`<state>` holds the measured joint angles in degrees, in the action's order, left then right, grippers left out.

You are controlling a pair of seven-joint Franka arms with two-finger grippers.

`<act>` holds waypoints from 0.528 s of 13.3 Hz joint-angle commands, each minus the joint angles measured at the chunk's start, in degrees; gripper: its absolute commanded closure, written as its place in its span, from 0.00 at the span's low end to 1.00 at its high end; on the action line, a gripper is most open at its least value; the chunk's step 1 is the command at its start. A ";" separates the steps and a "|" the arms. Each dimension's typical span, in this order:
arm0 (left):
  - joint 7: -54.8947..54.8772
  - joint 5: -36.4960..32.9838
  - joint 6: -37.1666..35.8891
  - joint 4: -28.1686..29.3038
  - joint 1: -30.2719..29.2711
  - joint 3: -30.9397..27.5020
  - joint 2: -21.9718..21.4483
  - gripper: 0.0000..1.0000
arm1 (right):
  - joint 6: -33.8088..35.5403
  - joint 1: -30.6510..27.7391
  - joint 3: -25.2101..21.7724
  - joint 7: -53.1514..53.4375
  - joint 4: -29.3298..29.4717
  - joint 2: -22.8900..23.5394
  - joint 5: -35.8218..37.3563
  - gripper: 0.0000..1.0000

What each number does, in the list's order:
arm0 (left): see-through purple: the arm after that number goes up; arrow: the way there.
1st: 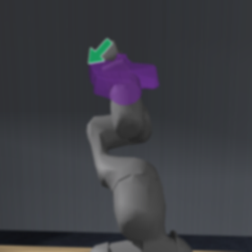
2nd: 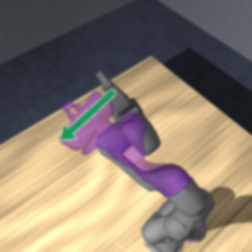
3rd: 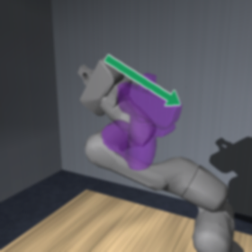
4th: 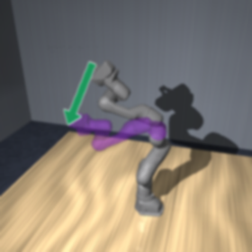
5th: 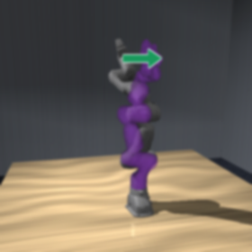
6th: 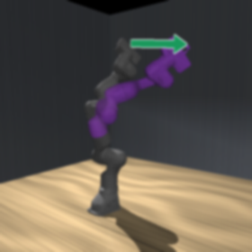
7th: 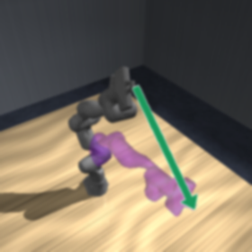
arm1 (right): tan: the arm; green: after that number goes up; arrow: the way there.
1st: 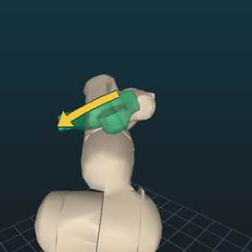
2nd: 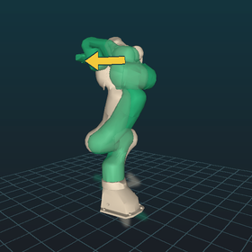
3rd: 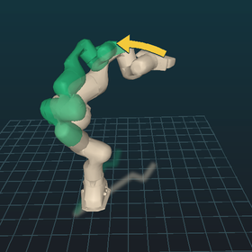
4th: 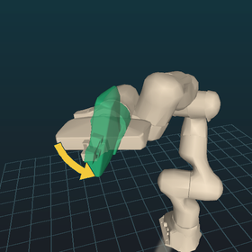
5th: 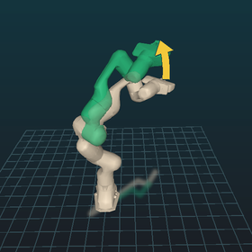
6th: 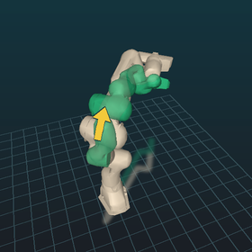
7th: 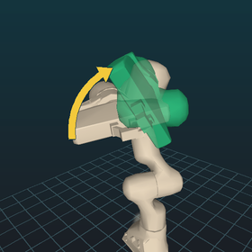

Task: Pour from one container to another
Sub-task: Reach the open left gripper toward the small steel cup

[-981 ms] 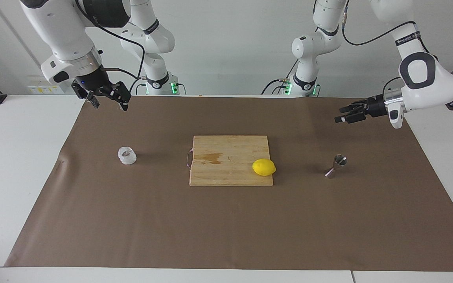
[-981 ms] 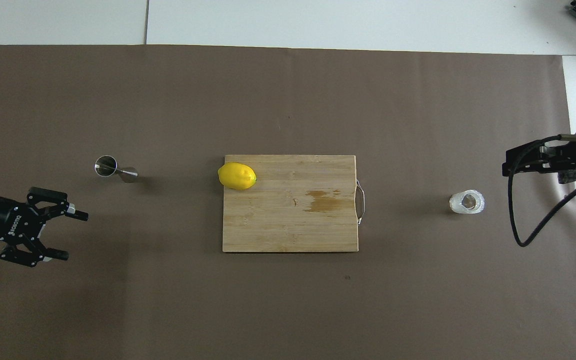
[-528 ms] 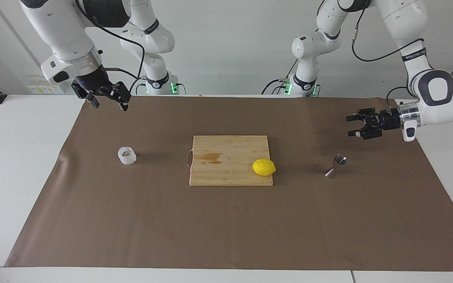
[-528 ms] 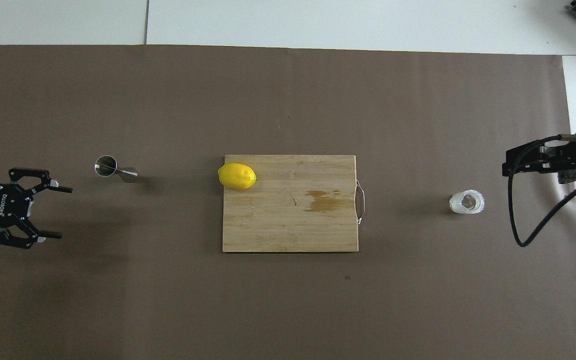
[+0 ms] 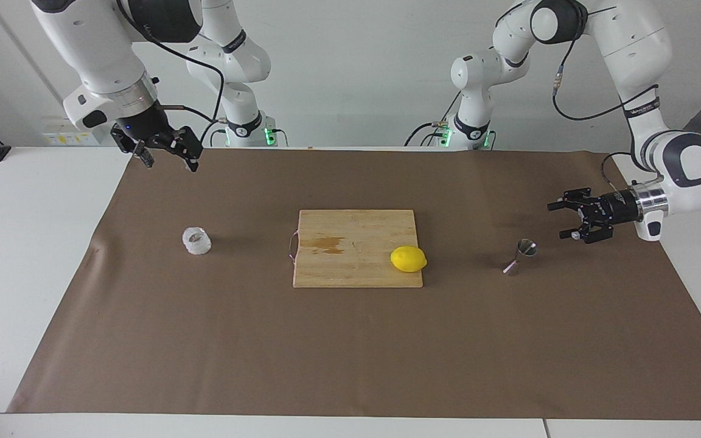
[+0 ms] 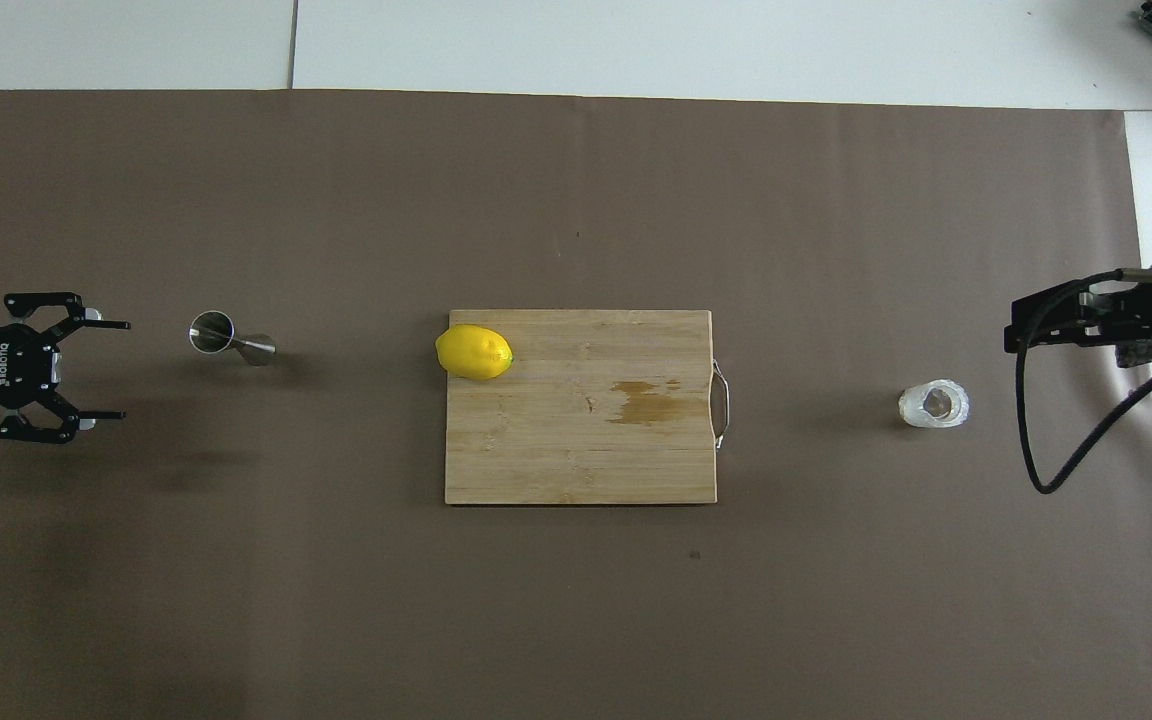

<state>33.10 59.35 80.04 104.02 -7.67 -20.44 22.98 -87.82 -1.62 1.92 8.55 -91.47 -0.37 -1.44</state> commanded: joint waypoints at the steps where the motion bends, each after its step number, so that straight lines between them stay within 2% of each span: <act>1: -0.94 3.49 -1.20 -2.68 5.21 -6.45 4.26 0.00 | -0.34 -0.57 0.63 0.94 -1.17 -1.03 -0.23 0.00; 7: 2.13 8.93 -0.06 -2.68 7.49 -6.45 8.13 0.00 | -0.34 -0.57 0.63 0.94 -1.17 -1.12 -0.23 0.00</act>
<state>33.09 65.80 80.09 102.92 -2.45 -25.51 28.91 -87.82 -1.62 1.92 8.55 -91.47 -0.37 -1.44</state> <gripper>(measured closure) 0.000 0.000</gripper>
